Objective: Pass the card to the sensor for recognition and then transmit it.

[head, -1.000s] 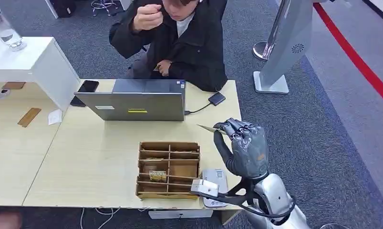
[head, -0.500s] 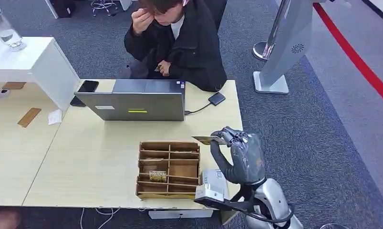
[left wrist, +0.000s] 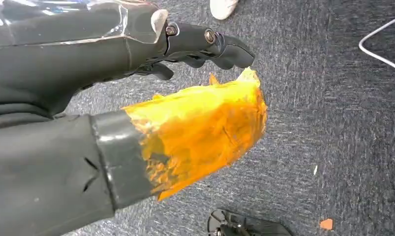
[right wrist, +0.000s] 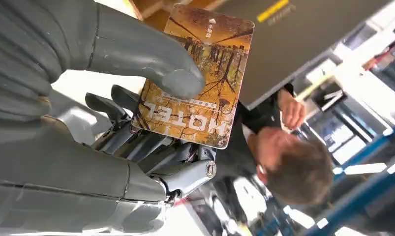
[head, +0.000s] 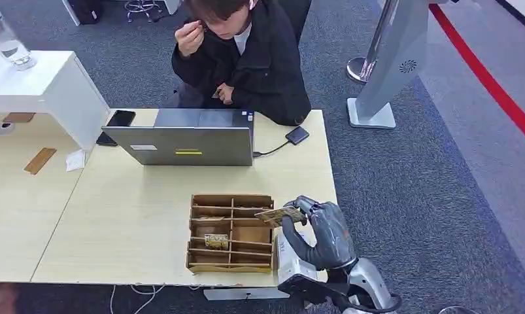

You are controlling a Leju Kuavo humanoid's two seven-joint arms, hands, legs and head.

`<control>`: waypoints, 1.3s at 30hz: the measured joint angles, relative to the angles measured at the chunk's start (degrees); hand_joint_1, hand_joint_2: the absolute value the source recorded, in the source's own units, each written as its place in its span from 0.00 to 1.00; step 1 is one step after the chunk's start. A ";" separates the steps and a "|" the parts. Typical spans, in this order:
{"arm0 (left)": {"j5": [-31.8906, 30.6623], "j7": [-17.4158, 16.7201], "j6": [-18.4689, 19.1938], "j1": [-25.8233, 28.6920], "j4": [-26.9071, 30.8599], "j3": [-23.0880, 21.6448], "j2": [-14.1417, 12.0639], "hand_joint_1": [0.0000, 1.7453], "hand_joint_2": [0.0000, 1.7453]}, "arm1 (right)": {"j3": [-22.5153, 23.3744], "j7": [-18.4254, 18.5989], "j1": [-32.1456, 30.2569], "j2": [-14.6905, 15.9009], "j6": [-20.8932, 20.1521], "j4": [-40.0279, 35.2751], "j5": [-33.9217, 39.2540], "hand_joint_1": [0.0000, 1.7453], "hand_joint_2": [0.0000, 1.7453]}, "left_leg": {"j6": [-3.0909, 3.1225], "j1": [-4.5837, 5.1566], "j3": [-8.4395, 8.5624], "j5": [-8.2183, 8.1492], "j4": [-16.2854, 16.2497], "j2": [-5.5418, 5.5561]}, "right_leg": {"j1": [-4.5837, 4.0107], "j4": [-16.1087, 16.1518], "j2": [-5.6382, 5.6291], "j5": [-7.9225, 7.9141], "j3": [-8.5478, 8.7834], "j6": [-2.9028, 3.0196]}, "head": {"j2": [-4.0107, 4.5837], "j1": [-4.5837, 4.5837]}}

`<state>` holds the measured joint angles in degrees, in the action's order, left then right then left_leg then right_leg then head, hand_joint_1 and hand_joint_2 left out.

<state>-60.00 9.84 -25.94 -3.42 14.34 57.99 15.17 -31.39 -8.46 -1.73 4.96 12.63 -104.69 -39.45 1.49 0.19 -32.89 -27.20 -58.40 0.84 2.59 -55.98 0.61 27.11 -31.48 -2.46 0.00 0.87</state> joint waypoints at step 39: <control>0.20 2.51 -1.53 -0.66 -0.02 2.91 -0.18 0.00 0.00 | 0.68 1.64 -7.43 1.81 0.05 6.82 15.10 1.00 1.00 | 0.00 0.00 -0.01 -0.01 0.00 0.00 | 0.00 0.00 0.00 0.01 -0.01 0.00 | 0.00 0.00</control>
<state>-59.80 12.35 -27.47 -4.09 14.32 60.89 14.99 -30.71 -6.82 -9.16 6.78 12.68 -97.87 -24.35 1.49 0.20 -32.90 -27.21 -58.40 0.83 2.59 -55.98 0.61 27.12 -31.49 -2.46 0.00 0.87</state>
